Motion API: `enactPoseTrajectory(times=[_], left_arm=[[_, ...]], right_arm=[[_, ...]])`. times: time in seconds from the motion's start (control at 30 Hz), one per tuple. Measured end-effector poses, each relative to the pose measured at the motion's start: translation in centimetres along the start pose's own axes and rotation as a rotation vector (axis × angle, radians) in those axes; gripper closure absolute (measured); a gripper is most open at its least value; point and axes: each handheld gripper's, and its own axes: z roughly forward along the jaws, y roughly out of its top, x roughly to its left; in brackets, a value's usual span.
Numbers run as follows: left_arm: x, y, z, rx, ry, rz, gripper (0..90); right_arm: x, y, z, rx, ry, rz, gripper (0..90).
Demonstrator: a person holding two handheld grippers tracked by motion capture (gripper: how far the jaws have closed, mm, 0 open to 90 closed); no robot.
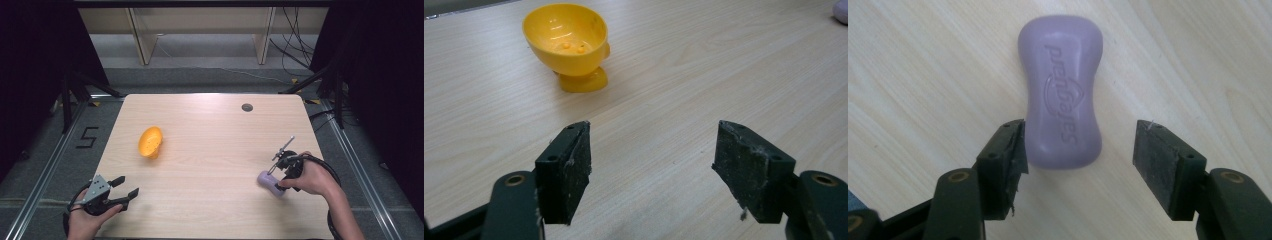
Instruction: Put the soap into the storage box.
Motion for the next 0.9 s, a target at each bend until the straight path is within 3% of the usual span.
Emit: enactPoseTrajectory(times=[0.23,0.27,0.3,0.4,0.43,0.5,0.63,0.7,0.8,0.9], left_arm=[[0.0,-0.1,0.0,0.005,0.001,-0.013,30.6],[0.0,-0.1,0.0,0.005,0.001,-0.013,30.6],[0.2,0.0,-0.1,0.012,0.004,0.017,30.7],[0.1,-0.1,-0.1,0.009,0.000,0.009,30.7],[0.1,-0.1,-0.1,0.008,-0.001,0.008,30.7],[0.0,-0.1,0.0,0.002,-0.004,0.001,30.7],[0.1,-0.1,-0.1,0.009,-0.002,0.006,30.8],[0.0,-0.2,-0.1,0.009,-0.003,-0.016,30.9],[0.0,-0.2,-0.1,0.008,0.004,-0.013,31.0],[0.1,-0.2,-0.2,0.005,0.000,-0.001,31.0]], right_arm=[[-0.3,2.0,1.3,0.044,0.005,-0.017,37.4],[0.0,2.3,1.6,0.074,0.016,0.006,36.7],[-0.1,2.6,2.3,0.092,0.001,-0.021,36.6],[0.0,2.9,2.7,0.108,0.011,-0.021,36.7],[-0.1,3.2,3.1,0.123,0.015,-0.054,37.3],[-0.1,3.3,3.5,0.145,0.012,-0.043,38.3],[0.0,3.5,3.9,0.156,0.023,-0.049,42.3],[0.0,3.7,4.4,0.147,0.035,-0.091,47.0],[0.2,3.9,4.4,0.174,0.037,-0.052,48.8],[0.1,4.0,4.5,0.180,0.046,-0.085,49.5]])
